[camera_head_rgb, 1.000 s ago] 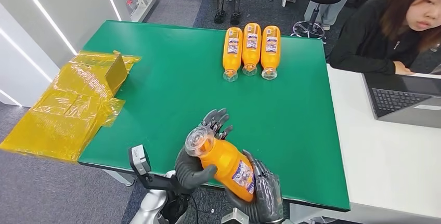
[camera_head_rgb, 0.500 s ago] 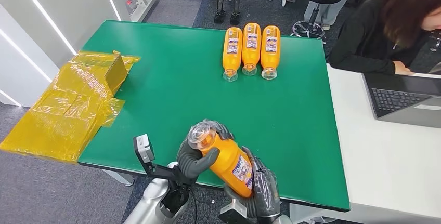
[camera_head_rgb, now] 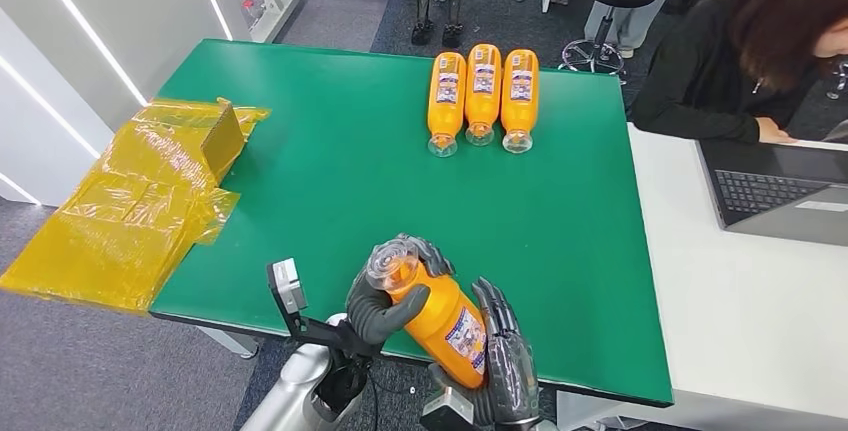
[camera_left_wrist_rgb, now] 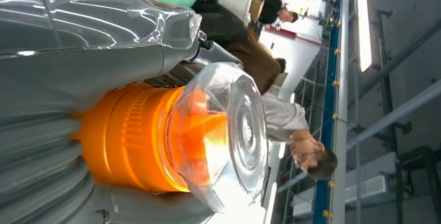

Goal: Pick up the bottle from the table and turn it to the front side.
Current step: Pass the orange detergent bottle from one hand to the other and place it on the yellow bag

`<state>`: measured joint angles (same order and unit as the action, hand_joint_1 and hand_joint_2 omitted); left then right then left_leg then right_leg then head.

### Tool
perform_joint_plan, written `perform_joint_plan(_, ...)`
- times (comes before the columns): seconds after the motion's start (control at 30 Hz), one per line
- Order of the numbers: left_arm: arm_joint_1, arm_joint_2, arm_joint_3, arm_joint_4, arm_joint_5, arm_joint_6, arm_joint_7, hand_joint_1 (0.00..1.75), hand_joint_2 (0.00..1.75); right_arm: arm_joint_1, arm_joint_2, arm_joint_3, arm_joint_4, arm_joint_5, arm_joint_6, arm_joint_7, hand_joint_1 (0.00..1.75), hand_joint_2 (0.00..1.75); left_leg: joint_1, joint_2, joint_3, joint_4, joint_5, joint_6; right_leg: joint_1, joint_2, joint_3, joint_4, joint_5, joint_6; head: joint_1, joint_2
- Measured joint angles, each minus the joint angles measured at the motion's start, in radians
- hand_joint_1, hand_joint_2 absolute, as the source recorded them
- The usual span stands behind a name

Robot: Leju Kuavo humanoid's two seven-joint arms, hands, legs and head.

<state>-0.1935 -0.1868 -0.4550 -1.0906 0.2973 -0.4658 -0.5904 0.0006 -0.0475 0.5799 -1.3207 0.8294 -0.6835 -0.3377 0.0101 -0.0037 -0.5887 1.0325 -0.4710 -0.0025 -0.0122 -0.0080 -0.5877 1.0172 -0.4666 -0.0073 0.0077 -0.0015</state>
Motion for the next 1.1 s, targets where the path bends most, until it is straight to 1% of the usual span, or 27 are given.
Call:
perform_joint_plan(0.07,-0.008,0.004,-0.003,0.002,-0.072,0.069,-0.029,1.75,1.75,0.004,0.0,0.0,-0.005,-0.001,0.0,0.001,0.0,1.75,0.0,0.0,0.0,0.0,0.0,0.0,0.0,0.0,0.0,0.0,0.0,0.0,0.0,0.0)
perform_joint_plan(0.17,-0.038,0.018,-0.004,0.005,-0.244,0.246,-0.075,1.75,1.75,0.007,0.0,0.0,-0.011,-0.002,0.0,-0.006,0.0,1.75,0.0,0.0,0.0,0.0,0.0,0.0,0.0,0.0,0.0,0.0,0.0,0.0,0.0,0.0)
perform_joint_plan(0.23,-0.076,0.032,-0.002,0.011,-0.363,0.366,-0.085,1.75,1.75,0.006,0.0,0.001,-0.011,-0.004,0.001,-0.009,0.0,1.75,0.0,0.0,0.0,0.0,0.001,-0.001,0.0,0.0,0.0,0.001,0.0,0.0,0.0,0.0)
perform_joint_plan(0.33,-0.141,0.051,0.005,0.025,-0.517,0.493,-0.083,1.75,1.75,0.004,0.0,0.004,-0.011,-0.021,0.004,-0.022,0.0,1.75,0.0,0.0,0.0,0.0,0.001,-0.001,0.0,0.0,0.0,0.001,0.001,-0.001,0.0,0.0)
perform_joint_plan(0.5,-0.233,0.08,0.02,0.079,-0.75,0.676,-0.046,1.75,1.75,-0.002,0.002,0.009,-0.006,-0.054,0.016,-0.054,0.0,1.75,0.0,0.0,0.0,0.0,0.001,-0.001,0.0,0.0,0.0,0.002,0.001,-0.001,0.0,0.0)
perform_joint_plan(0.63,-0.298,0.111,0.023,0.157,-0.964,0.796,0.036,1.75,1.75,-0.013,0.007,0.012,0.005,-0.082,0.024,-0.07,0.0,1.75,0.0,0.0,0.0,0.0,0.001,-0.001,0.0,0.0,0.0,0.002,0.001,-0.001,0.0,0.0)
perform_joint_plan(0.73,-0.35,0.133,0.014,0.246,-1.133,0.829,0.123,1.75,1.75,-0.018,0.009,0.015,0.014,-0.108,0.019,-0.082,0.0,1.75,0.0,0.0,0.0,0.0,0.002,-0.002,0.0,0.0,0.0,0.002,0.001,-0.001,0.0,0.0)
perform_joint_plan(0.83,-0.409,0.154,-0.021,0.358,-1.306,0.824,0.229,1.75,1.75,-0.02,0.011,0.016,0.024,-0.124,0.01,-0.088,0.0,1.75,0.0,0.0,0.0,0.0,0.002,-0.002,0.0,0.0,0.0,0.002,0.001,-0.001,0.0,0.0)
perform_joint_plan(0.9,-0.455,0.172,-0.07,0.451,-1.446,0.792,0.317,1.75,1.75,-0.019,0.012,0.016,0.029,-0.129,0.005,-0.089,0.0,1.75,0.0,0.001,0.0,0.0,0.002,-0.002,0.0,0.001,-0.001,0.002,0.001,-0.002,0.0,0.0)
perform_joint_plan(0.97,-0.49,0.189,-0.121,0.53,-1.549,0.749,0.385,1.75,1.75,-0.019,0.013,0.016,0.031,-0.127,0.002,-0.085,0.0,1.75,0.0,0.002,0.0,0.0,0.002,-0.002,0.0,0.002,-0.001,0.002,0.001,-0.002,0.0,0.0)
perform_joint_plan(1.1,-0.514,0.222,-0.185,0.633,-1.613,0.679,0.462,1.75,1.75,-0.016,0.014,0.016,0.03,-0.126,0.001,-0.071,0.0,1.75,0.0,0.004,0.0,0.0,0.002,-0.002,0.0,0.004,-0.002,0.002,0.001,-0.002,0.0,0.0)
